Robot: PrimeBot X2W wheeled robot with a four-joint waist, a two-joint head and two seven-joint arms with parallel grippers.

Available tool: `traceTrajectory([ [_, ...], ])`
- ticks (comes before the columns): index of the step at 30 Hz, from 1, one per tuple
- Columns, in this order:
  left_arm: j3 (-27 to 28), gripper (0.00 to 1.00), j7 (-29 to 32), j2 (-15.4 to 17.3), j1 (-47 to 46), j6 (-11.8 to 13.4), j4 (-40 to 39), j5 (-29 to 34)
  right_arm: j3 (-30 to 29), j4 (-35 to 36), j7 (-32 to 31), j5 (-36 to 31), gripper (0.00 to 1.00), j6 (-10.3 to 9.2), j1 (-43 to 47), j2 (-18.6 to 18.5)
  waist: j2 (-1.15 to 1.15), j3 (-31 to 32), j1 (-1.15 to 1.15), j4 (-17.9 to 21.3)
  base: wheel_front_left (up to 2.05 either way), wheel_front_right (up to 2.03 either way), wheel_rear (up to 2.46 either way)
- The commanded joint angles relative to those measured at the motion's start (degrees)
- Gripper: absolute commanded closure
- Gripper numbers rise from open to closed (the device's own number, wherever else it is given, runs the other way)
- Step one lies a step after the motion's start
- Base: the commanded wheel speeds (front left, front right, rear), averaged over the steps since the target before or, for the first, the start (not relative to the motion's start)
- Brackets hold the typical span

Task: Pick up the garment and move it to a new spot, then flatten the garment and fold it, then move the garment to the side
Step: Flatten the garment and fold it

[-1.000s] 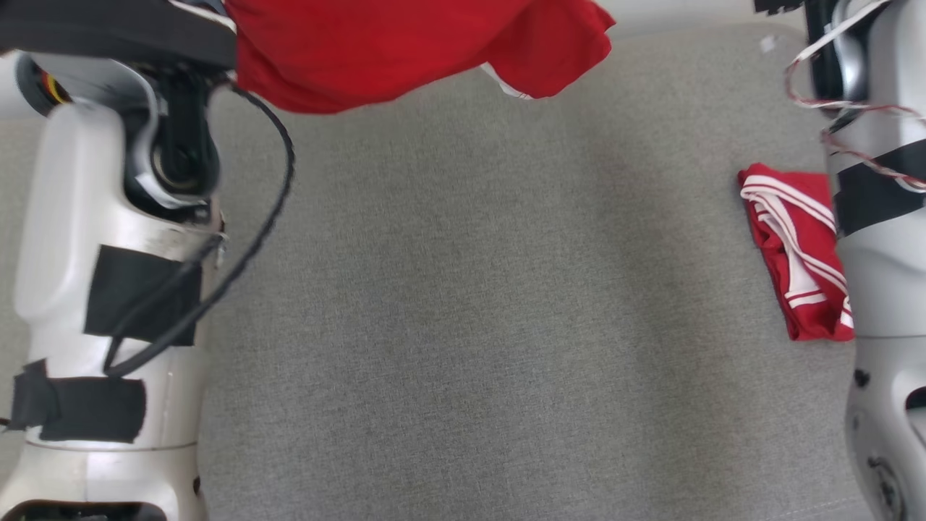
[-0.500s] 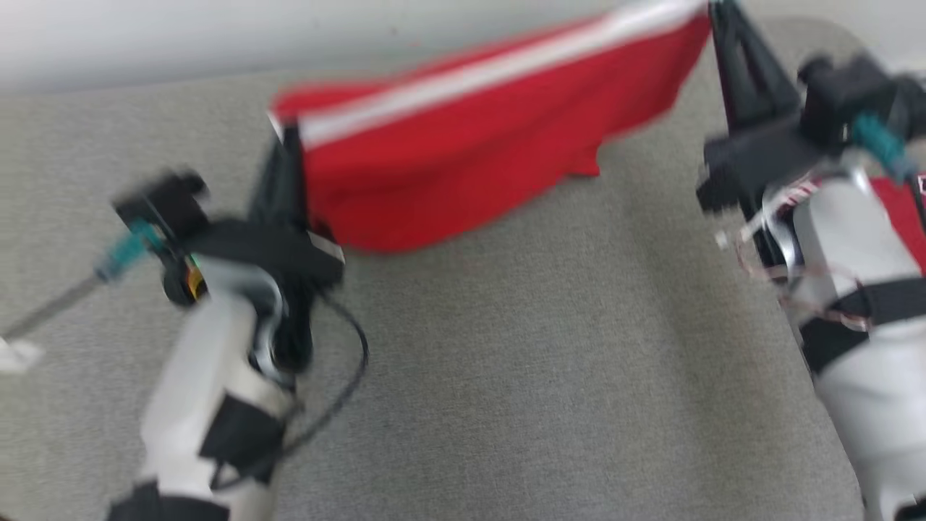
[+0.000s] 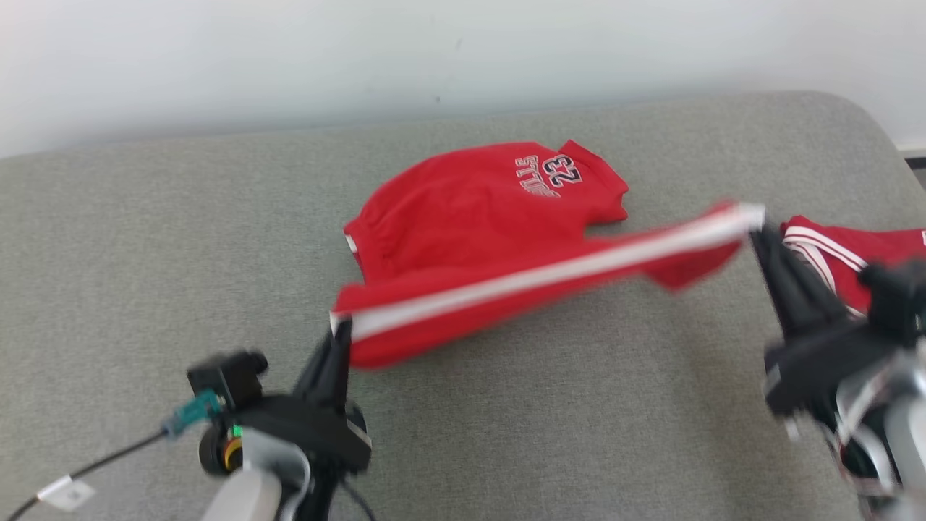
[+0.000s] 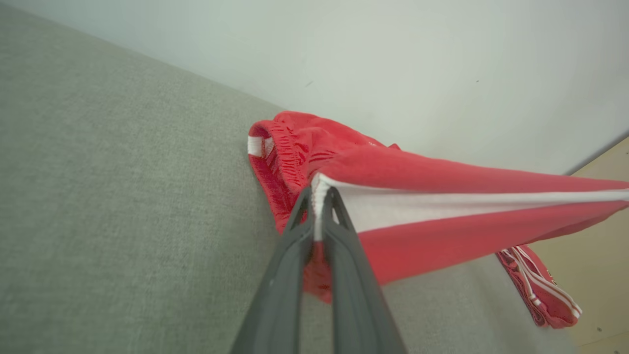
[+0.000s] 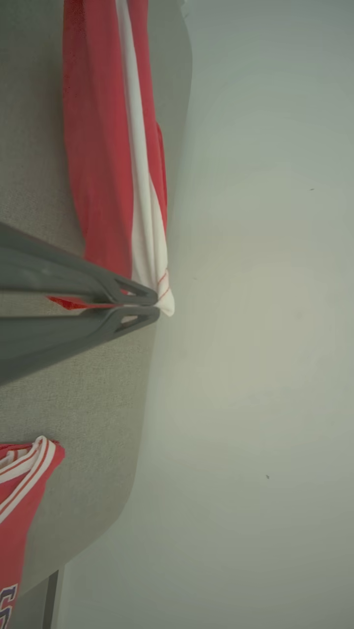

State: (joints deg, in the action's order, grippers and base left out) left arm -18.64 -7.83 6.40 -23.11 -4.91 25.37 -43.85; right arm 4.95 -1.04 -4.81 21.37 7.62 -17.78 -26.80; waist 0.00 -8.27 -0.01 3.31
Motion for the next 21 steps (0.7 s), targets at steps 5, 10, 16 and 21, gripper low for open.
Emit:
traceTrajectory([
  [5,-1.36,1.0,5.01,2.92,8.42,3.68,-6.49,0.55,-7.27,12.04,-12.32,2.43,1.0,-0.24,16.22,0.84,0.0,1.33,0.01,-1.01,0.0,0.0,0.0],
  [10,-2.33,1.0,9.14,4.96,13.83,7.63,-11.13,1.22,-12.43,16.75,-23.83,1.49,1.0,-0.26,26.0,3.99,0.0,2.56,0.01,-0.87,0.0,0.0,0.0],
  [16,-2.51,1.0,14.16,6.82,18.95,10.86,-15.82,-0.17,-13.83,19.54,-35.02,3.73,1.0,-0.25,32.25,6.85,0.0,3.51,0.01,-0.19,0.0,0.0,0.0],
  [21,-2.59,1.0,19.37,10.45,23.23,14.51,-20.26,0.44,-15.98,22.6,-42.59,5.25,1.0,-0.27,36.23,8.67,0.0,3.78,0.01,0.07,0.0,0.0,0.0],
])
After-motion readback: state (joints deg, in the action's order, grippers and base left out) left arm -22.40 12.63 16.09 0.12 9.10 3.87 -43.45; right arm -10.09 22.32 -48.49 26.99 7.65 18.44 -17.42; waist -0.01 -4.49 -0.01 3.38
